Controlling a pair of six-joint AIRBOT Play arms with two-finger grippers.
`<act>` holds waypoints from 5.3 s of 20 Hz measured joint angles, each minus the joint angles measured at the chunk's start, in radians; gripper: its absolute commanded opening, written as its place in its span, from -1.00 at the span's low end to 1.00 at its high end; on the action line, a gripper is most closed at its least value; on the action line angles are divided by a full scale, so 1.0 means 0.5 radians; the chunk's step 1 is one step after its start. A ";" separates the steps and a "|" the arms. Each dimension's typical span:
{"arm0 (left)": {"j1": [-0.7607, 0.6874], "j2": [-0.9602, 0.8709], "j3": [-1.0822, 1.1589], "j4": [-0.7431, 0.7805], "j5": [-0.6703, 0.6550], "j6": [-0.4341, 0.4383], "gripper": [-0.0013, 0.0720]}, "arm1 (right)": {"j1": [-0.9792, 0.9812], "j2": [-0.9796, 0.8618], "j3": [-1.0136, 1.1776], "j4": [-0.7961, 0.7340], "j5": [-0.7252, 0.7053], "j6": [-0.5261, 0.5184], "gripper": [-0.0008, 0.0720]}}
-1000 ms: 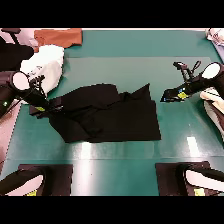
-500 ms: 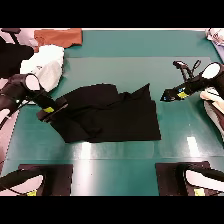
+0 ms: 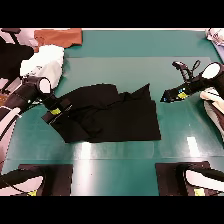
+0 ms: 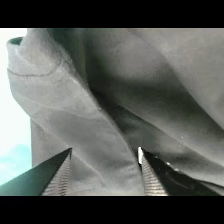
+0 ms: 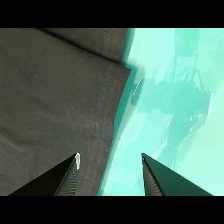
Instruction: Fold the shirts.
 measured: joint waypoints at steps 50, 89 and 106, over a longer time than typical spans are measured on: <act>-0.005 0.893 -0.060 0.675 -0.017 1.090 -0.89 | -0.488 0.205 -1.084 1.148 -0.210 -0.671 0.29; -0.005 0.893 -0.060 0.646 0.068 1.089 -0.89 | -0.175 -0.304 -0.404 0.995 -0.233 -0.610 -0.91; -0.005 0.893 -0.060 0.634 0.134 1.081 -0.89 | -0.017 -0.310 -0.364 0.710 -0.163 -0.369 -0.93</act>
